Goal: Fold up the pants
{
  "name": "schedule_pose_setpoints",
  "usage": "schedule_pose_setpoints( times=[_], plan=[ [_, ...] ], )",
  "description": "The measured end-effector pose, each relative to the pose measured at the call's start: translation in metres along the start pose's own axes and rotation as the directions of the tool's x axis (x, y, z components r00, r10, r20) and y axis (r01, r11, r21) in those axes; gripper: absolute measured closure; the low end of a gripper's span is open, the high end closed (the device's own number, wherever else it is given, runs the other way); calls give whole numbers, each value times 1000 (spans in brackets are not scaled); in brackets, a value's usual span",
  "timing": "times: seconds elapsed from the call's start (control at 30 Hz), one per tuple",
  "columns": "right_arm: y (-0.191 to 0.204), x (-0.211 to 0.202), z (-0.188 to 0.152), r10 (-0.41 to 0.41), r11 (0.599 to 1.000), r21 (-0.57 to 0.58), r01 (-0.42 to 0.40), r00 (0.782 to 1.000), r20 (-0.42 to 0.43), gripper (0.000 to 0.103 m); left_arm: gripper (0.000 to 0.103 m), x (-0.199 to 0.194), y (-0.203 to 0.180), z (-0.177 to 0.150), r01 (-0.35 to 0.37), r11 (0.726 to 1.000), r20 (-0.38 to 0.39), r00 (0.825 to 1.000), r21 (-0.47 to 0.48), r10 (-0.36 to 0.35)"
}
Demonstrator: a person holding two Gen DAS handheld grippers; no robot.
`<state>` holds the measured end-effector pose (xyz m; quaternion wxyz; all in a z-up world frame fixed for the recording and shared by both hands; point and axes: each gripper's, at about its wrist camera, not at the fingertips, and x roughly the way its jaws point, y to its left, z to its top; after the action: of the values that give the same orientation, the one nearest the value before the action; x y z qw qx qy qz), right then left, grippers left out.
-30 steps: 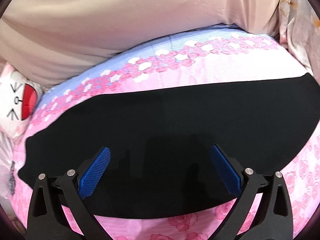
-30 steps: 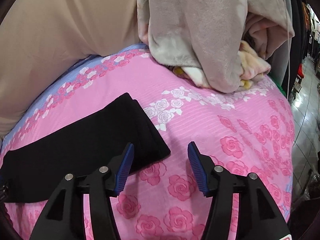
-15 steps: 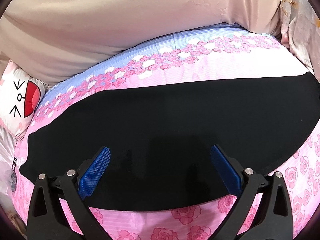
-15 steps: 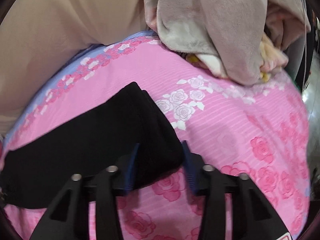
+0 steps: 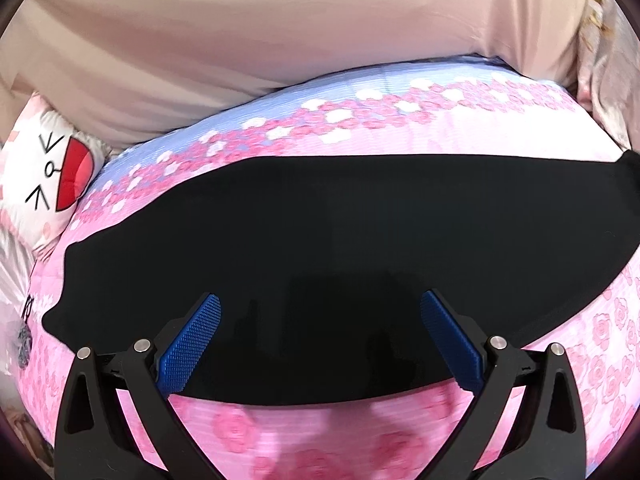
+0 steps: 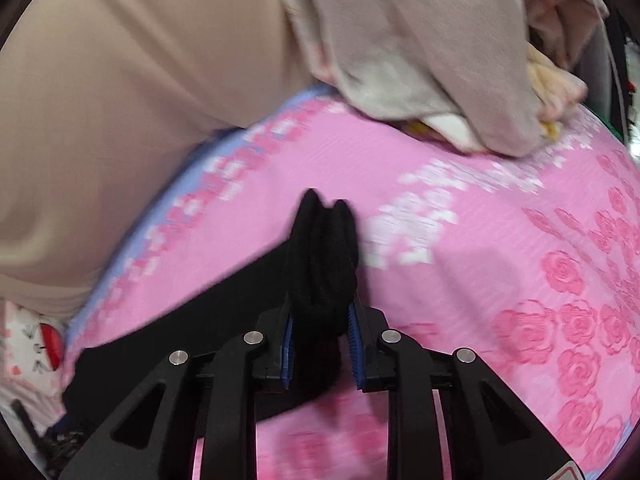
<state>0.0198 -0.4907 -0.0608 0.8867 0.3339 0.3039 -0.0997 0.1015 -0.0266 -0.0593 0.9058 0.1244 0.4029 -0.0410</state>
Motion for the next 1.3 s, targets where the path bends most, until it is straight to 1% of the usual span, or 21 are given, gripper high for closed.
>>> schedule_pose_setpoints(
  times=[0.07,0.13,0.2,0.27,0.3,0.33,0.43,0.53,0.6,0.67,0.77,0.83,0.9,0.97,1.03,1.07,1.1,1.13,1.2,1.27,1.3],
  plan=[
    [49,-9,3,78,994,-73,-78,997,2,82,5,0,18,-3,-8,1000,4,1000,-26,8],
    [93,-11,3,152,979,-133,-153,988,-20,82,5,1,37,-7,-16,998,1,1000,-54,16],
    [148,-6,-3,230,950,-199,-239,971,-66,82,5,1,57,-13,-27,996,0,1000,-84,27],
    [196,4,-13,278,921,-250,-298,954,-113,82,5,0,78,-20,-35,992,-3,999,-121,35],
    [227,11,-23,305,897,-286,-336,941,-149,82,5,-1,94,-24,-38,989,-5,999,-146,38],
    [248,17,-30,319,881,-307,-359,932,-174,82,5,-2,102,-27,-40,986,-4,999,-160,39],
    [324,44,-68,345,816,-384,-431,898,-274,82,5,-6,137,-37,-52,979,4,999,-196,54],
    [380,69,-110,347,760,-431,-487,864,-364,82,5,-8,168,-46,-75,974,5,997,-213,78],
    [415,87,-144,318,726,-470,-502,851,-417,82,5,-10,185,-52,-86,970,5,996,-225,90],
    [444,107,-182,267,698,-513,-500,846,-461,82,5,-11,204,-57,-92,967,8,995,-239,97],
    [463,129,-225,200,670,-551,-498,835,-512,82,5,-11,226,-65,-92,961,12,995,-262,99],
    [469,140,-252,150,650,-584,-486,836,-528,82,5,-10,240,-70,-92,954,11,995,-284,99],
    [467,147,-270,103,630,-626,-459,849,-519,81,5,-6,255,-75,-94,945,1,995,-312,100],
    [469,142,-280,93,585,-682,-439,872,-481,78,5,-3,267,-80,-93,937,-5,995,-338,97],
    [469,132,-282,100,572,-690,-443,873,-477,70,5,1,281,-86,-93,922,-17,995,-375,94],
    [468,127,-280,118,574,-680,-457,867,-483,60,5,3,286,-88,-89,916,-23,996,-390,87],
    [464,116,-277,159,578,-659,-480,859,-487,59,5,5,292,-91,-83,909,-30,997,-408,77],
    [461,109,-273,172,581,-654,-484,859,-483,59,5,7,298,-94,-77,901,-36,997,-427,68],
    [449,95,-268,196,603,-639,-478,865,-462,56,5,8,307,-100,-72,889,-41,997,-453,60],
    [434,86,-258,207,642,-611,-463,872,-444,55,5,8,317,-106,-67,870,-43,998,-488,52],
    [423,80,-253,209,666,-594,-451,878,-431,55,5,9,322,-109,-67,855,-47,998,-514,50]
  ],
)
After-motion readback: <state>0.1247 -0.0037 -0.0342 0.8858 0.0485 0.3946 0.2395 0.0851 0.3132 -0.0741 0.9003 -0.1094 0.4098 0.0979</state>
